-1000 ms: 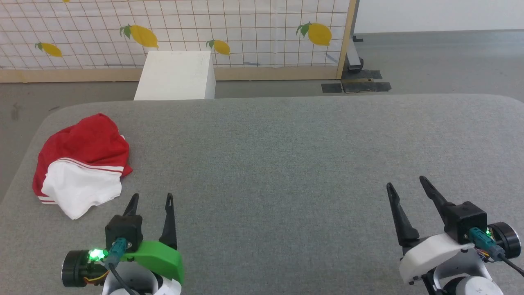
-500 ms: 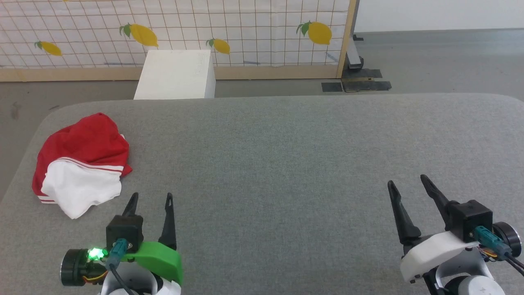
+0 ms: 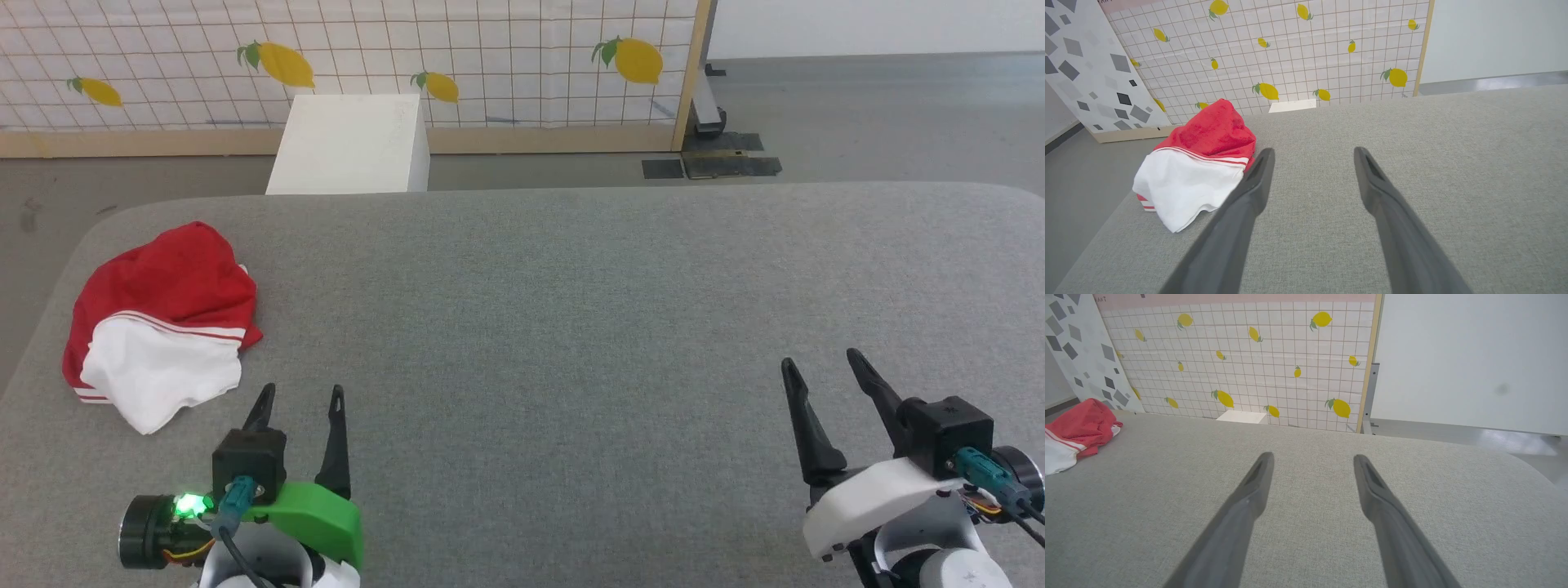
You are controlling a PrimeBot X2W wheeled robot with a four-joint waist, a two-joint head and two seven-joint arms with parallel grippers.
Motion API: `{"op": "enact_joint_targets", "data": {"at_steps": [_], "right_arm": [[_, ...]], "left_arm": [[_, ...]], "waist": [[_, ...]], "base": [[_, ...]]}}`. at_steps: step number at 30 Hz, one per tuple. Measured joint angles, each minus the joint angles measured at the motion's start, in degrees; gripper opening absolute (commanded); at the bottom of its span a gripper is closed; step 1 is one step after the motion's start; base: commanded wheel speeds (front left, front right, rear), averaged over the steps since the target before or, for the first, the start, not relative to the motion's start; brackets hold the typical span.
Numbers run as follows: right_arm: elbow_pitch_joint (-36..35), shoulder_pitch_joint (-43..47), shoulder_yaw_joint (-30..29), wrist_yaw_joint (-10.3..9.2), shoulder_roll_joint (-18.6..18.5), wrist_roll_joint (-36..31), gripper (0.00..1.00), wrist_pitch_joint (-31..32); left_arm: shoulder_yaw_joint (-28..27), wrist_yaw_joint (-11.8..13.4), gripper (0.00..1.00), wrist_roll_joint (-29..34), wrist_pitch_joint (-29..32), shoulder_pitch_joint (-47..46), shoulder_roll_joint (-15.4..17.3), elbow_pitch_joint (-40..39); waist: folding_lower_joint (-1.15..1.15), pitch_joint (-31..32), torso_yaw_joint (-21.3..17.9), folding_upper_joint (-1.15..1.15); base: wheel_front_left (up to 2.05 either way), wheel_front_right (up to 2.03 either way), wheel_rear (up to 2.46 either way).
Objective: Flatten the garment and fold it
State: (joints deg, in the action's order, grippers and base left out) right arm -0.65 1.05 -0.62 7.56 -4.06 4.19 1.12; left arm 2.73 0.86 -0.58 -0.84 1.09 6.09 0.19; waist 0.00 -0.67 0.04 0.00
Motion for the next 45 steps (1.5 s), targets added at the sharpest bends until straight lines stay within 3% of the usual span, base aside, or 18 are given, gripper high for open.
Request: {"op": "enact_joint_targets", "data": {"at_steps": [32,45], "right_arm": [[-0.99,-0.23,0.10,0.00,-0.48,2.93,1.00,2.41],[-2.11,-0.26,1.35,0.00,-1.85,2.32,1.00,3.22]], "left_arm": [[3.52,0.42,1.00,-0.56,0.58,-0.02,3.16,0.35],[4.47,1.57,1.00,-0.58,-0.15,-1.24,4.77,0.91]], "waist": [[0.00,-0.81,0.43,0.00],[0.00,-0.56,3.78,0.00]], "base": [[0.00,0.00,0.00],[0.00,0.00,0.00]]}}
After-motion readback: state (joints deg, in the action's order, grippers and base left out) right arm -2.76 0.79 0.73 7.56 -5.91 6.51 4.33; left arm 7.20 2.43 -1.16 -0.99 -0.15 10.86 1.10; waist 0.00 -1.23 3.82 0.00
